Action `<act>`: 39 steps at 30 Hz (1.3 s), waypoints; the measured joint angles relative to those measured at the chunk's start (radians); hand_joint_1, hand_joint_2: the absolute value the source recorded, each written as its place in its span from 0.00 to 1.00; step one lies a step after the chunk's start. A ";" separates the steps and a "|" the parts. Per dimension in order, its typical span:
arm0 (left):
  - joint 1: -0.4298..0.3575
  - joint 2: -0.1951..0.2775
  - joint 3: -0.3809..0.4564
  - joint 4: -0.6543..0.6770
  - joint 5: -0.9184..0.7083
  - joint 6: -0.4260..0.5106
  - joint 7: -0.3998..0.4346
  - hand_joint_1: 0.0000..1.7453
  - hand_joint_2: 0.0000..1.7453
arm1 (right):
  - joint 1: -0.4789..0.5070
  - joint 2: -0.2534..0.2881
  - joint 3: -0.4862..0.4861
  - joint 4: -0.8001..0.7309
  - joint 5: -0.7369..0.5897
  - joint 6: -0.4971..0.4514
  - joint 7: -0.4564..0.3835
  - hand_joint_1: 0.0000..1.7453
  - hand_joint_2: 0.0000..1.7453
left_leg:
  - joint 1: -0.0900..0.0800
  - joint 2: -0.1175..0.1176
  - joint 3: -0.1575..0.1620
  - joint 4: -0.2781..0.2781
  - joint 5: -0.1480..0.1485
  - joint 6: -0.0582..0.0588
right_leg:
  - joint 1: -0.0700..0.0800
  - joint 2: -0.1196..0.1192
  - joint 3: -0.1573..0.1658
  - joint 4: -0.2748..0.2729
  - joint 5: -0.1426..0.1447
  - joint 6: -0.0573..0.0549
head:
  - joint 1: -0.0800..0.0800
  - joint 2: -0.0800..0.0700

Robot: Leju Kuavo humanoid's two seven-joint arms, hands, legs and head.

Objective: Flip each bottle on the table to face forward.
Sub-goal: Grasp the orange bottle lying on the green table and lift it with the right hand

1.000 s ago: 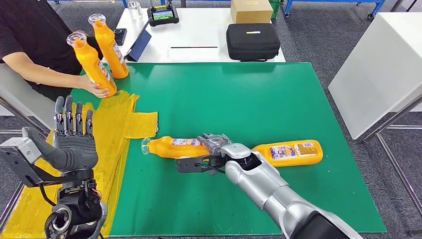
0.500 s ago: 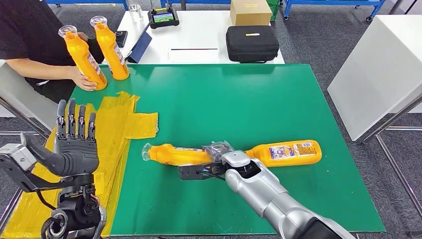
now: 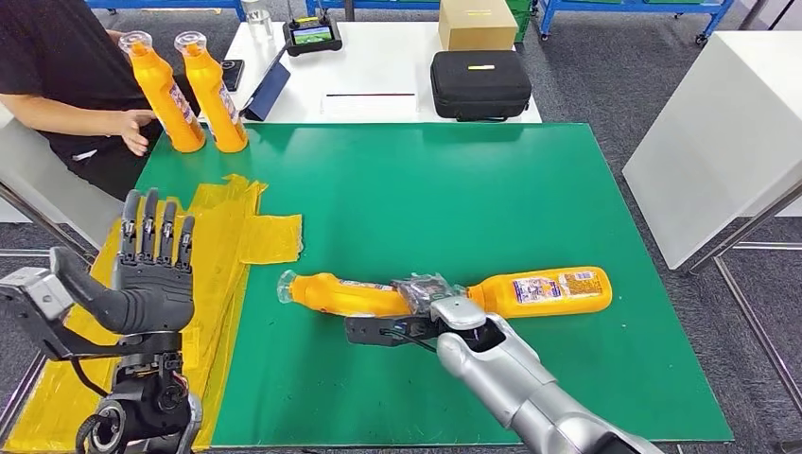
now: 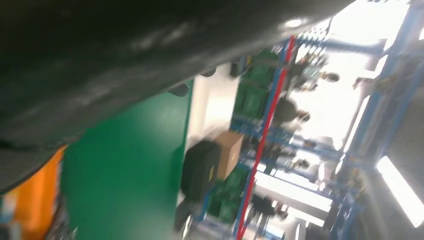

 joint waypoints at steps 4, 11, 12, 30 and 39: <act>0.004 0.000 0.000 0.001 0.048 -0.042 0.018 0.00 0.25 | 0.092 -0.045 -0.097 -0.185 -0.099 -0.007 0.022 1.00 1.00 | 0.000 0.000 -0.004 0.000 0.000 0.000 | 0.000 0.000 -0.003 0.000 0.000 0.000 | 0.000 0.000; 0.002 -0.001 0.000 0.015 0.124 -0.094 -0.022 0.00 1.00 | 0.247 -0.084 -0.313 -0.591 -0.398 -0.149 -0.098 1.00 1.00 | 0.000 0.000 -0.012 0.001 0.000 0.000 | 0.000 0.000 -0.011 0.000 0.000 0.001 | 0.000 0.000; 0.000 -0.002 0.000 0.018 0.125 -0.093 -0.029 0.00 1.00 | 0.264 -0.089 -0.345 -0.655 -0.413 -0.156 -0.111 1.00 1.00 | 0.000 0.000 -0.012 0.001 0.000 0.000 | 0.000 0.000 -0.012 0.000 0.000 0.001 | 0.000 0.000; -0.042 0.010 -0.003 0.051 0.255 -0.104 -0.042 0.00 1.00 | 0.360 -0.111 -0.453 -0.877 -0.448 -0.191 -0.231 1.00 1.00 | 0.001 0.001 -0.014 0.000 0.000 0.000 | 0.000 0.000 -0.013 0.000 0.000 0.000 | 0.000 0.000; -0.054 0.008 -0.075 0.051 0.255 -0.116 -0.028 0.00 1.00 | 0.341 -0.070 -0.409 -0.852 -0.434 -0.172 -0.199 1.00 1.00 | 0.001 0.000 -0.015 0.000 0.000 0.000 | 0.000 0.000 -0.013 0.000 0.000 0.000 | 0.000 0.000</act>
